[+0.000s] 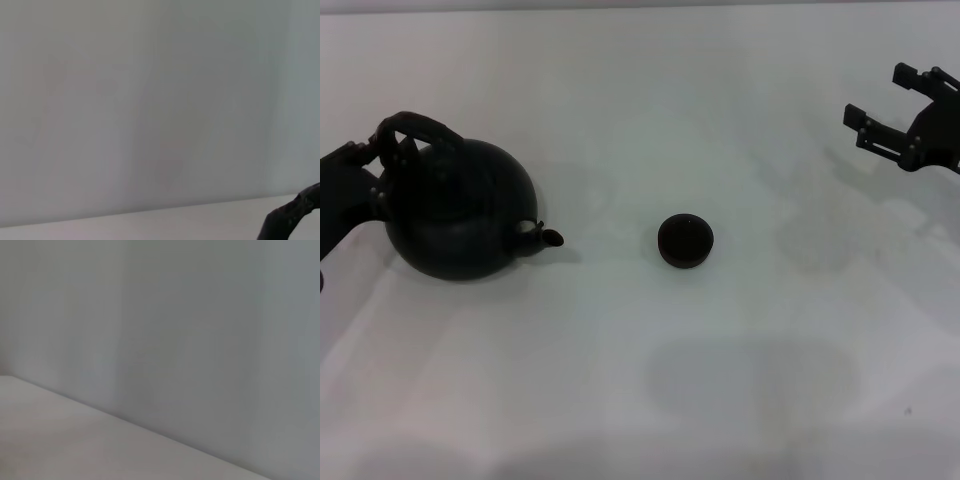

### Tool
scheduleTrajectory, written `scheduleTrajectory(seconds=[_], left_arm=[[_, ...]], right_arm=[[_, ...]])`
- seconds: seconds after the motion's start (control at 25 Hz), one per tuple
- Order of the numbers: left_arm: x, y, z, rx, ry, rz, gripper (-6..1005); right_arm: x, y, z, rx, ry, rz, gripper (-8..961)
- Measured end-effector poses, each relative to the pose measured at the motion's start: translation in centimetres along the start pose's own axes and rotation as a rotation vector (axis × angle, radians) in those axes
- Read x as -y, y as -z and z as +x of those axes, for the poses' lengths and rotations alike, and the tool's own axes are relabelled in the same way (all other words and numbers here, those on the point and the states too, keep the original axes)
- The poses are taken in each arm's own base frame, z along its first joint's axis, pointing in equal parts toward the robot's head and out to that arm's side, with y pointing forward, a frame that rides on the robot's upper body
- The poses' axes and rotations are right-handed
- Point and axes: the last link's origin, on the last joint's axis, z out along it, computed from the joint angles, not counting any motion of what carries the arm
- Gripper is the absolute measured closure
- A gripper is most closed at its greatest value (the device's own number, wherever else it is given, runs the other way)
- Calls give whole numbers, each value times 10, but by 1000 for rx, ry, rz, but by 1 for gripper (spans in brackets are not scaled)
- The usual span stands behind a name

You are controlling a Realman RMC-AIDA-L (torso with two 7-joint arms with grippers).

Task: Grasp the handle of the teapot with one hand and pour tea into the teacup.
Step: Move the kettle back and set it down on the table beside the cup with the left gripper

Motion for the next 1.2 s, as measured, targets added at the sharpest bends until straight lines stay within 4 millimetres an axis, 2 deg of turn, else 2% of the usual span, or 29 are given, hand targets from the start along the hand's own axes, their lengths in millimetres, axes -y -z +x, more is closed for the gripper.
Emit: scheduleTrajectory(seconds=[0.28, 0.48, 0.68, 0.96, 1.2], left_arm=[[0, 7, -2, -8, -30, 8, 697], [-6, 23, -7, -30, -58, -3, 497], [-9, 39, -11, -49, -70, -2, 391], [-11, 60, -19, -51, -51, 25, 371], [-22, 84, -20, -115, -67, 18, 342]], right_arm=[[0, 2, 2, -3, -3, 5, 93], [0, 3, 2, -2, -4, 6, 93], [-2, 3, 2, 2, -6, -1, 93], [-5, 4, 1, 12, -10, -12, 93], [-6, 6, 3, 14, -14, -14, 93]])
